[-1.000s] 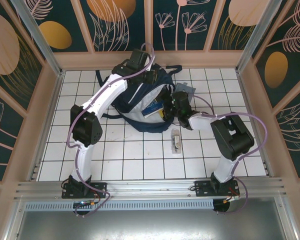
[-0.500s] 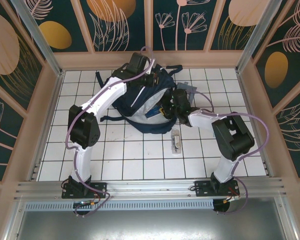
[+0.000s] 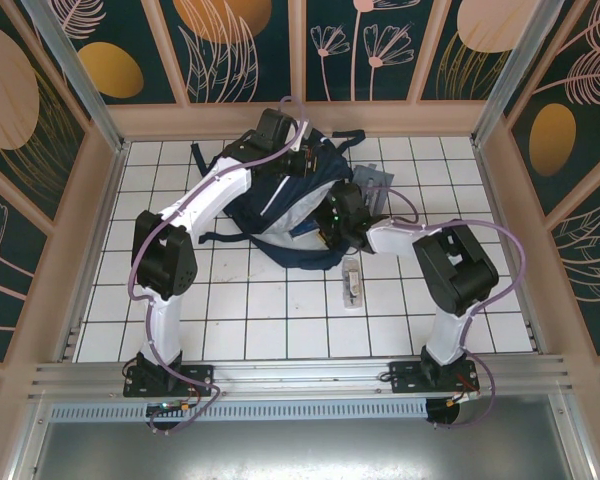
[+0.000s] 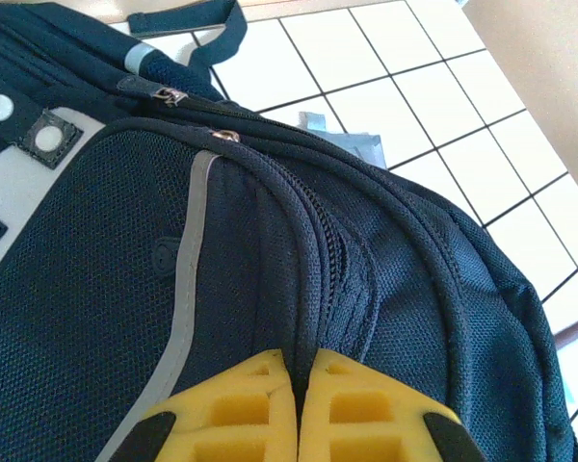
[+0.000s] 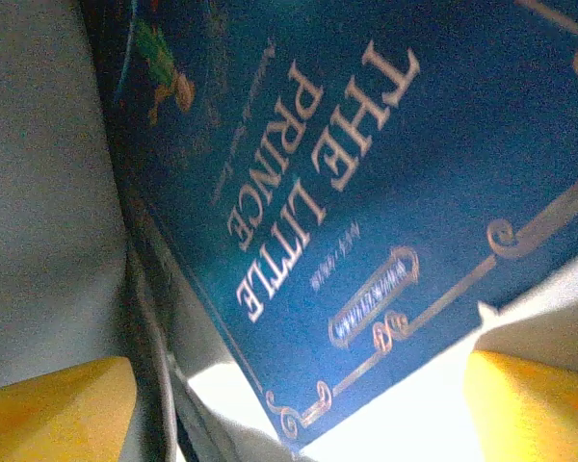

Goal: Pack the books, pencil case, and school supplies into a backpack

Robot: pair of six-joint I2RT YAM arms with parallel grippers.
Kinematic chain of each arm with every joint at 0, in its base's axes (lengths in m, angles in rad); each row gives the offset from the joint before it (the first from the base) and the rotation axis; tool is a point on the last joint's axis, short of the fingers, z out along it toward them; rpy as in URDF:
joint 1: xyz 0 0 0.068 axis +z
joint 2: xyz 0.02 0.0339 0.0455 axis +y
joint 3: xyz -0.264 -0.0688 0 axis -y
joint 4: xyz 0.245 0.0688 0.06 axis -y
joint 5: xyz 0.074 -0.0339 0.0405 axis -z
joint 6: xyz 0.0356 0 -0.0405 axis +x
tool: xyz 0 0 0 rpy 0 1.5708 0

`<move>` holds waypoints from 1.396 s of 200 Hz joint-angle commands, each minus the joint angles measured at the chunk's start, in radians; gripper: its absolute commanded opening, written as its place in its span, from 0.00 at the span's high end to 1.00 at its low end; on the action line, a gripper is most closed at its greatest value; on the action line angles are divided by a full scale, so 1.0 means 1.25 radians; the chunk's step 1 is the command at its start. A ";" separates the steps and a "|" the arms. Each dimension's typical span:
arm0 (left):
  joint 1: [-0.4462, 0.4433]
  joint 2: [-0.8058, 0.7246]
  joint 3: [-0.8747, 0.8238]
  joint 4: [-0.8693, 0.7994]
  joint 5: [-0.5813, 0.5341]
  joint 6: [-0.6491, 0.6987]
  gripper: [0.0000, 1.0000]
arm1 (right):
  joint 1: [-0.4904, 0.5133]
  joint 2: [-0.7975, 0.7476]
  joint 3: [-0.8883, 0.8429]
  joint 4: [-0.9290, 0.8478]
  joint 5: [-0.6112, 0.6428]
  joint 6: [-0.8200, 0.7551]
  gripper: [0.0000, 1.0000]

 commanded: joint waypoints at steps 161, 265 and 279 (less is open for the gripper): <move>0.016 -0.052 -0.014 0.043 -0.104 -0.007 1.00 | -0.008 -0.053 -0.009 0.023 -0.152 -0.112 0.38; 0.015 -0.191 -0.277 0.029 -0.099 -0.013 1.00 | -0.172 -0.396 -0.066 -0.313 -0.035 -0.477 0.20; 0.015 -0.243 -0.348 0.007 -0.136 0.001 1.00 | -0.199 -0.377 -0.058 -0.274 -0.055 -0.482 0.16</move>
